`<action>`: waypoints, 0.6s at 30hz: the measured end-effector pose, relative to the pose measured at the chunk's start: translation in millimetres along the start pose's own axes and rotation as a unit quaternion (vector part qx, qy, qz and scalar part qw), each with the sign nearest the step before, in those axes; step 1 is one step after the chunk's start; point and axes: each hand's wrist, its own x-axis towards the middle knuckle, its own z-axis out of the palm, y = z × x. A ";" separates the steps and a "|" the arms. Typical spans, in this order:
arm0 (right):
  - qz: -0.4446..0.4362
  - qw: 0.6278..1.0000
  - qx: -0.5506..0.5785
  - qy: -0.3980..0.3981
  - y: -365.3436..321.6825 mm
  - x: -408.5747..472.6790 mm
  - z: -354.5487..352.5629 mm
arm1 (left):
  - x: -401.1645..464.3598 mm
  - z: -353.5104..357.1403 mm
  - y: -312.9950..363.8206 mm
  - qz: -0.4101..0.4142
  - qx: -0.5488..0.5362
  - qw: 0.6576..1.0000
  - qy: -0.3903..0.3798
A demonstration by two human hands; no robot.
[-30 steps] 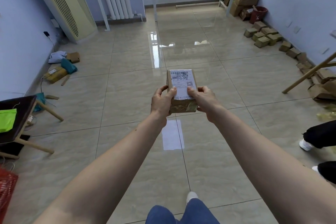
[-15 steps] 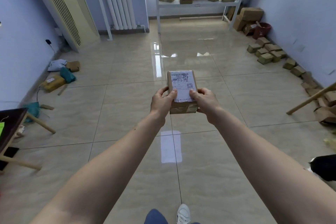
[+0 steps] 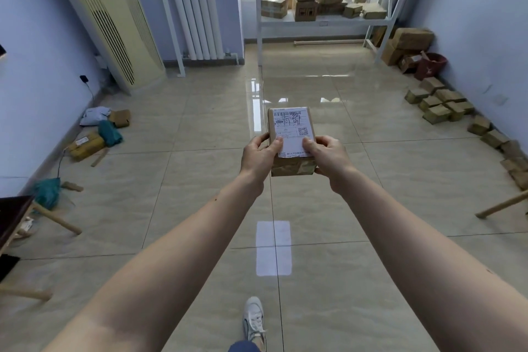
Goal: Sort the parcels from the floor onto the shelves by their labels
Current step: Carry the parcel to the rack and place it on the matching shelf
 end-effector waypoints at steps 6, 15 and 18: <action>0.001 1.000 0.019 0.009 -27.0 81.1 16.6 | 87.9 5.0 26.3 0.000 -0.017 1.000 -0.016; 0.006 0.999 0.037 0.018 -63.4 196.0 25.5 | 211.2 25.6 54.7 -0.003 -0.012 1.000 -0.026; 0.003 0.999 0.037 0.016 -73.2 242.2 22.1 | 256.4 39.0 61.2 -0.004 -0.016 1.000 -0.023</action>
